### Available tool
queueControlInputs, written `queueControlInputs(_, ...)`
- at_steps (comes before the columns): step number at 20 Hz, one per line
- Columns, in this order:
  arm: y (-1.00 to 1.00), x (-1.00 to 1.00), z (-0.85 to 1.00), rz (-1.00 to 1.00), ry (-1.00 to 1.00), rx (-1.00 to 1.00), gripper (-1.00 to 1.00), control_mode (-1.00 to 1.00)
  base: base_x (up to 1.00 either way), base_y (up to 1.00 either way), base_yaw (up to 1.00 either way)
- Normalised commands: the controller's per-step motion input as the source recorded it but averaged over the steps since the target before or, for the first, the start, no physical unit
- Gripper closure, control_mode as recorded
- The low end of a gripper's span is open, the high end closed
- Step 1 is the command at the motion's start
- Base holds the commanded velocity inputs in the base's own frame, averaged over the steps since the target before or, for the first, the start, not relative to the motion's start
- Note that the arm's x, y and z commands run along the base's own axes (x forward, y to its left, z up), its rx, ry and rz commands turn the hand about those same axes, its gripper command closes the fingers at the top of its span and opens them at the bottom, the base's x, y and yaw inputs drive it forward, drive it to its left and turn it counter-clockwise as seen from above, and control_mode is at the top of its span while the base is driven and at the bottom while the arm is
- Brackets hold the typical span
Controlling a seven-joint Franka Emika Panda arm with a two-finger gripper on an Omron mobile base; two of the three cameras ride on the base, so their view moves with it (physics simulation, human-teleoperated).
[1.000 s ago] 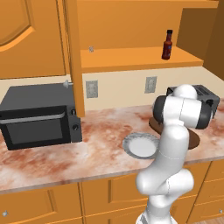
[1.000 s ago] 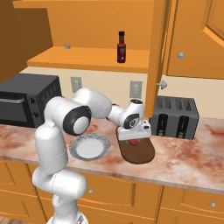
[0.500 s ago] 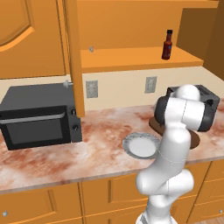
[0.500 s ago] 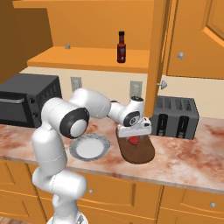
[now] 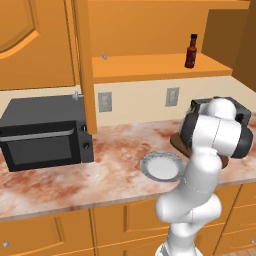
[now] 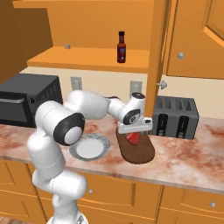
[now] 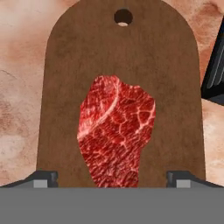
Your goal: Pick the steak from the plate and place it on the cutting board. Then pick the condiment bottle from the cabinet and place it next to the cutting board.
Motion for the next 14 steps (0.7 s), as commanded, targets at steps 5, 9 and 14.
queueControlInputs(5,0.14,-0.26,0.14,0.00,-0.11,0.01,-1.00,-1.00,0.00,0.00,0.00)
queueControlInputs(9,0.23,-0.26,0.08,0.00,-0.11,0.03,-1.00,-1.00,0.00,0.00,0.00)
queueControlInputs(14,0.42,-0.24,0.04,0.00,-0.09,0.04,-1.00,-1.00,0.00,0.00,0.00)
